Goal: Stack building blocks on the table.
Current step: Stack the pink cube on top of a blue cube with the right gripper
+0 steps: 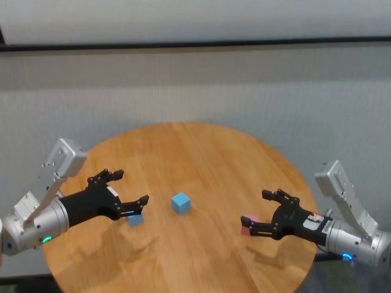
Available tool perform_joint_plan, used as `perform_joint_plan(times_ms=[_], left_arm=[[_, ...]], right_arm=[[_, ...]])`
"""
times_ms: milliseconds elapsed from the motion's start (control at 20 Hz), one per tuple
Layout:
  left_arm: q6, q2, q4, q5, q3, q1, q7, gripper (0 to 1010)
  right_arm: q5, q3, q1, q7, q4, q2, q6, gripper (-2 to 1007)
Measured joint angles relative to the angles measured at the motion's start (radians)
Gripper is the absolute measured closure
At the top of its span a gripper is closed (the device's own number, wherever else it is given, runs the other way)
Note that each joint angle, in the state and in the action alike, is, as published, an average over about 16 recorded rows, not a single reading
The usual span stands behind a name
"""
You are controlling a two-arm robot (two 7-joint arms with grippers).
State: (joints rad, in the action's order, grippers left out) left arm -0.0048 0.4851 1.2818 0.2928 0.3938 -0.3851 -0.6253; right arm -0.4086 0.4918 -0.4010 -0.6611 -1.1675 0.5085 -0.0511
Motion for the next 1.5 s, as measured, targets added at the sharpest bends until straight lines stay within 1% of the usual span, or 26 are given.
perform_joint_plan(times_ms=[500,1100,1500], left_arm=[[0.000,0.000,0.000,0.000,0.000,0.000,0.000,11],[0.000,0.000,0.000,0.000,0.000,0.000,0.000,10],[0.000,0.000,0.000,0.000,0.000,0.000,0.000,11]], right_arm=[[0.026,0.008,-0.014,-0.013,0.043,-0.020,0.006,0],[0.059,0.027,-0.037,-0.024,0.089,-0.040,0.016,0],[0.077,0.035,-0.054,-0.027,0.128,-0.057,0.014,1]])
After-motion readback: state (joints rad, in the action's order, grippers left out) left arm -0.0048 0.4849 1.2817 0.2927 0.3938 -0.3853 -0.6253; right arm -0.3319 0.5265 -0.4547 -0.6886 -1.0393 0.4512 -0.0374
